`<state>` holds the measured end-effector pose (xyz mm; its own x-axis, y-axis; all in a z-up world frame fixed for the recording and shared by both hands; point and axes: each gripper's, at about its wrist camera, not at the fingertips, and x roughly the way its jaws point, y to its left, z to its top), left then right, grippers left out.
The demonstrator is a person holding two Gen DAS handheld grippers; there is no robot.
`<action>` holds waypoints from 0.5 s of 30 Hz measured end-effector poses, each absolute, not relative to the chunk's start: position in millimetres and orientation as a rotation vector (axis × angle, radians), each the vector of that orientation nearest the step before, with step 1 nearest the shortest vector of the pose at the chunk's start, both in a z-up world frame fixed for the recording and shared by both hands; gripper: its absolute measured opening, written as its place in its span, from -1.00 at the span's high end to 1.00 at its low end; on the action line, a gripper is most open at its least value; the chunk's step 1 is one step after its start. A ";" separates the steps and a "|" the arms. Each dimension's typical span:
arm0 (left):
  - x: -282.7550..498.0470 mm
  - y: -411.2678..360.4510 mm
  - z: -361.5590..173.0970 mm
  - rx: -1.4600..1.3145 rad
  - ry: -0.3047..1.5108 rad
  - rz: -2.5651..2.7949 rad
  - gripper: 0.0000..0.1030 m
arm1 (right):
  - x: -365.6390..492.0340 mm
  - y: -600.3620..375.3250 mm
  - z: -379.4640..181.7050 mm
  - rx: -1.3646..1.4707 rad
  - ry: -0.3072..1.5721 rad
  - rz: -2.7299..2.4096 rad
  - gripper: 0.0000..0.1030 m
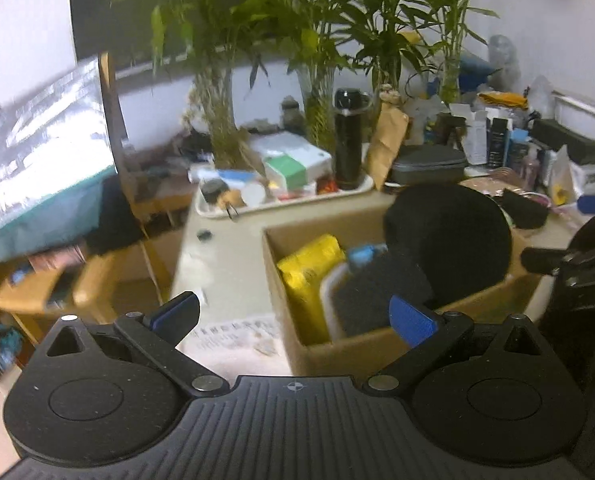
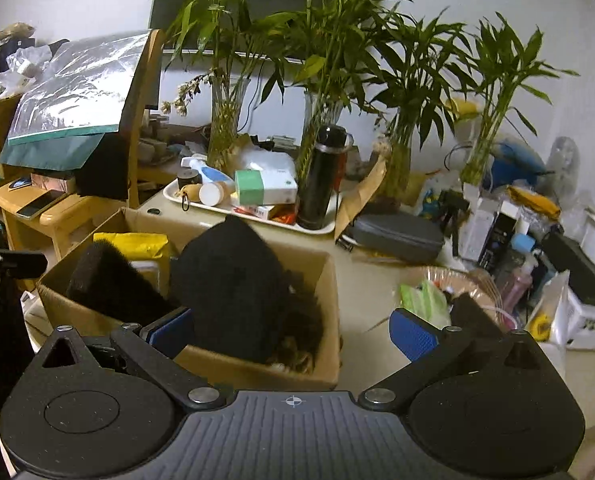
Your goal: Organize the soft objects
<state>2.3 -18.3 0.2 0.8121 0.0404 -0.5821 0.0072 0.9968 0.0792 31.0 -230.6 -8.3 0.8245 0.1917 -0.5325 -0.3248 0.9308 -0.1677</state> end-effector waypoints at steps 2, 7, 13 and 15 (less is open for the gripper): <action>2.6 -15.2 -4.3 0.042 0.660 0.019 -1.00 | 30.2 -228.6 -13.3 -0.259 0.564 0.264 -1.00; 1.6 -7.6 -8.3 -0.019 0.719 0.010 -1.00 | 29.7 -227.6 -19.3 -0.228 0.677 0.278 -1.00; 6.5 -7.8 -6.9 -0.026 0.811 -0.002 -1.00 | 35.7 -223.4 -18.2 -0.218 0.800 0.287 -1.00; 8.7 -9.1 -6.5 -0.030 0.835 -0.007 -1.00 | 37.8 -221.0 -17.2 -0.213 0.832 0.289 -1.00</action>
<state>8.7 -9.1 -6.5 0.6711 -0.0177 -0.7412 -0.0058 0.9996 -0.0291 37.8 -221.0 -17.2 0.6381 0.1683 -0.7513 -0.3340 0.9397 -0.0731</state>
